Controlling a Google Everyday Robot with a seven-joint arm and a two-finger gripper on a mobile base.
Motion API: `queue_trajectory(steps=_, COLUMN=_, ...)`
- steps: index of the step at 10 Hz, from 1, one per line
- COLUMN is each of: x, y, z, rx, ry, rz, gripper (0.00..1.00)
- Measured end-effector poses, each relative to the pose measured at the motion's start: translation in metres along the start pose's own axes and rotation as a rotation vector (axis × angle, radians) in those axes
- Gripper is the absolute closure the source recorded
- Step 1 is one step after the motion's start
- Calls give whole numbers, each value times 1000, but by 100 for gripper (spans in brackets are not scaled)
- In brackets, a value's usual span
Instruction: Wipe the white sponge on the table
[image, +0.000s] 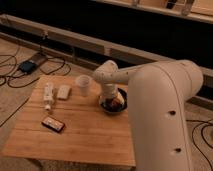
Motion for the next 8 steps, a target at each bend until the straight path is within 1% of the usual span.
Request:
queue_trajectory(steps=6, x=-1, y=0, z=-1, rx=0, ry=0, rz=1, gripper=20)
queue_trajectory(steps=7, x=-5, y=5, z=-8, rx=0, ry=-8, rz=-5, gripper=20)
queue_trajectory(steps=8, x=-8, y=16, z=-18, rx=-7, ry=-17, rz=-25, gripper=20)
